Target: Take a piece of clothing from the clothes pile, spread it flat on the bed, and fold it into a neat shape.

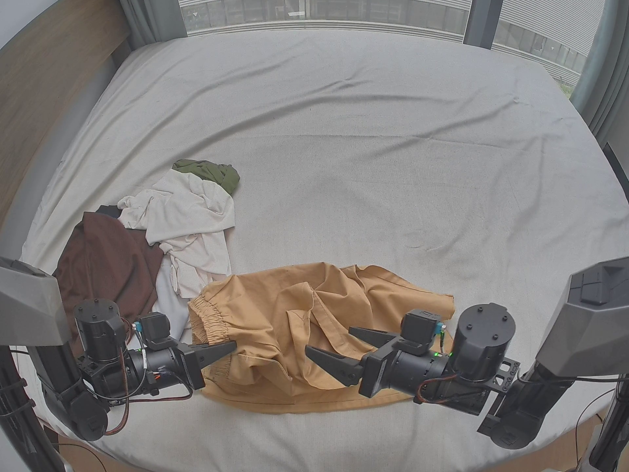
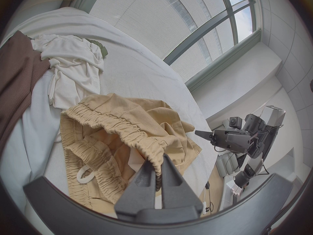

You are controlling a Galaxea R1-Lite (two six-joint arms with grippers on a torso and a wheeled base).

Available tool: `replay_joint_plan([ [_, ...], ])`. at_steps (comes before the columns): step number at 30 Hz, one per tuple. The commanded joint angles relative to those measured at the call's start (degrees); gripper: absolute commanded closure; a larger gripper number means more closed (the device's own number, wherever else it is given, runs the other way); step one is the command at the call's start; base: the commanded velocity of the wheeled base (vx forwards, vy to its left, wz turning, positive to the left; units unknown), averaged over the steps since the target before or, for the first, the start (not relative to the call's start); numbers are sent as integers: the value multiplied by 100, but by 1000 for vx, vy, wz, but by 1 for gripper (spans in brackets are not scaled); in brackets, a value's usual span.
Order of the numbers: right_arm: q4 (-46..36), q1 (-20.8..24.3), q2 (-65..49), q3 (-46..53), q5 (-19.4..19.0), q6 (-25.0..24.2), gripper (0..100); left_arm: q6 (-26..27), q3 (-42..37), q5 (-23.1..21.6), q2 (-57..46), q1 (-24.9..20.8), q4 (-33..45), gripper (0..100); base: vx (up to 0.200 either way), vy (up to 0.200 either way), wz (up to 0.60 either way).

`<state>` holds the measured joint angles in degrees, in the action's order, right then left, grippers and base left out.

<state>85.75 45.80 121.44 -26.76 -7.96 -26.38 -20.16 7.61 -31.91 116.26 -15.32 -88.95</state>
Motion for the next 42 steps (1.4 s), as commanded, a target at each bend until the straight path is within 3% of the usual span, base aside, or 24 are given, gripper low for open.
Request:
replay_joint_plan([
  [1, -23, 34, 204, -172, -4, 1, 0, 4, -22, -8, -7, -50, -8, 100, 0, 0, 0],
  [3, 12, 34, 213, -154, -4, 1, 0, 56, -31, -8, 11, -50, -8, 100, 0, 0, 0],
  [4, 30, 34, 240, -145, -4, -7, 0, 56, -22, -8, 2, -58, -8, 0, 0, 0, 0],
  [26, 126, 78, 248, -102, 23, -7, 0, -40, -128, 1, 213, -349, -8, 0, 0, 0, 0],
  [27, 126, 87, 248, -102, 23, -16, 0, -40, -137, 1, 230, -349, -8, 100, 0, 0, 0],
  [42, -58, 157, 521, -611, -21, 10, 0, -5, -49, 10, 11, -111, -17, 100, 0, 0, 0],
])
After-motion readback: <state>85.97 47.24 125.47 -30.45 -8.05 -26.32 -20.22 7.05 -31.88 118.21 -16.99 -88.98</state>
